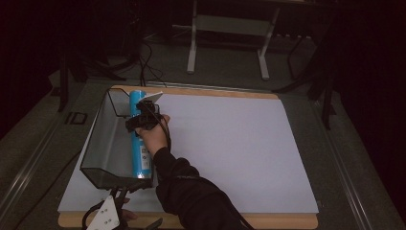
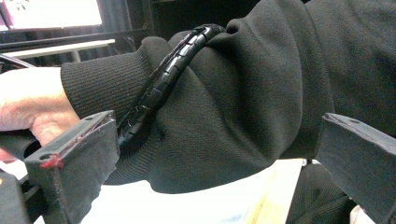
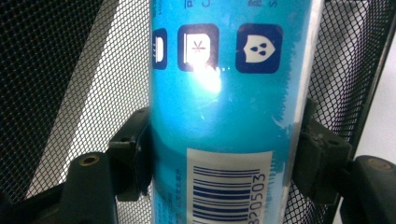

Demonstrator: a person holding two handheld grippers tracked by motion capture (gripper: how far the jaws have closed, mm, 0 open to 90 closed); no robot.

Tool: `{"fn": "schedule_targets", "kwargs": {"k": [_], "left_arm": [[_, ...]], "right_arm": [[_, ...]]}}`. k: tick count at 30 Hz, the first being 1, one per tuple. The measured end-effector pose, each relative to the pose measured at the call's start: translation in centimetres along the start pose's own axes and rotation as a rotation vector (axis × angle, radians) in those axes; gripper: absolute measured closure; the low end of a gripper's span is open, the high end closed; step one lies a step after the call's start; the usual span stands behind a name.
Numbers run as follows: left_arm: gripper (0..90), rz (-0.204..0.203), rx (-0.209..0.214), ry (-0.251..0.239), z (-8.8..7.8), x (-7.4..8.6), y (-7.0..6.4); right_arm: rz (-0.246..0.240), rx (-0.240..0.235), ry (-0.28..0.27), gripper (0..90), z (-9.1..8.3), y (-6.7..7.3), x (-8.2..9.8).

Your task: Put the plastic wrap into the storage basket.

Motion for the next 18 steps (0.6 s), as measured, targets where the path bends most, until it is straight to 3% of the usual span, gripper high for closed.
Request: {"fn": "schedule_targets", "kwargs": {"k": [10, 16, 18], "left_arm": [[0.6, 0.002, 0.004, 0.004, 0.09, 0.02, -0.08], [0.6, 0.003, 0.006, 0.007, 0.11, 0.05, -0.04], [0.6, 0.004, 0.006, 0.007, 0.12, 0.05, -0.04]], "right_arm": [[-0.030, -0.007, 0.008, 30.1, 0.02, -0.06, 0.00], [-0.106, 0.017, 0.000, 26.3, -0.40, 0.12, -0.28], [-0.117, -0.002, 0.005, 21.7, -0.77, 0.19, -0.41]]}}
Point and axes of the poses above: each handheld gripper's, and its own axes: z roughly forward along the jaws, x roughly out of its underside, y roughly to its left, the point moved 4 cm from there along z, roughly forward along the jaws, and after that the axes turned 8 degrees about -x, right-handed, at the moved point
